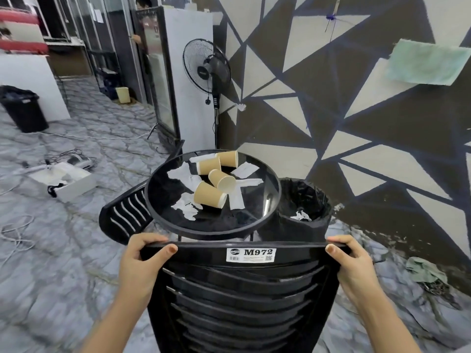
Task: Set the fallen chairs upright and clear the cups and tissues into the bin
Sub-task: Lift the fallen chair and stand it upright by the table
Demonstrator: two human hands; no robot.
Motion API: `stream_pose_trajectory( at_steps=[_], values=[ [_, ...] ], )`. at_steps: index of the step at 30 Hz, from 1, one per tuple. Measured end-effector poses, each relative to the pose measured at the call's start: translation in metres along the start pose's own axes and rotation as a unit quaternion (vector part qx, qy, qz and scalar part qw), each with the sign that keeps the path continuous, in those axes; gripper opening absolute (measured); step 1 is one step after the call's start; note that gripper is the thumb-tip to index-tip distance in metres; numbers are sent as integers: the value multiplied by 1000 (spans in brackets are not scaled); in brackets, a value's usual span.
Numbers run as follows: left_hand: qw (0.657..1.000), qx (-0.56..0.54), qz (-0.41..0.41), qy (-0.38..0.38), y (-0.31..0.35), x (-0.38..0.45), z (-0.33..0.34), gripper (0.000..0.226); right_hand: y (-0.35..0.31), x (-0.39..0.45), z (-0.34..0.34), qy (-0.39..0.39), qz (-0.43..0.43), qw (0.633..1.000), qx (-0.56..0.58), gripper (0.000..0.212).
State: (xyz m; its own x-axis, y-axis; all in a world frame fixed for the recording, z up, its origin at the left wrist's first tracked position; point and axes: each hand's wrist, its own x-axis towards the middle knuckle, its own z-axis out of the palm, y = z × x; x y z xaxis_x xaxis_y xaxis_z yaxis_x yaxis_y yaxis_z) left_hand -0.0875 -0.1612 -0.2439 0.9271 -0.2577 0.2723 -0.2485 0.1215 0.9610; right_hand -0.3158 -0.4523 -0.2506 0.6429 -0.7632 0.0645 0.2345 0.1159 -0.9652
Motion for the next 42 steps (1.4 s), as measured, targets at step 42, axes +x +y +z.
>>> stream_pose_trajectory(
  at_steps=[42],
  values=[
    [992,56,-81,-76,-67,-91,7,43,54,-6,-85,-97,133,986,-35,29]
  ],
)
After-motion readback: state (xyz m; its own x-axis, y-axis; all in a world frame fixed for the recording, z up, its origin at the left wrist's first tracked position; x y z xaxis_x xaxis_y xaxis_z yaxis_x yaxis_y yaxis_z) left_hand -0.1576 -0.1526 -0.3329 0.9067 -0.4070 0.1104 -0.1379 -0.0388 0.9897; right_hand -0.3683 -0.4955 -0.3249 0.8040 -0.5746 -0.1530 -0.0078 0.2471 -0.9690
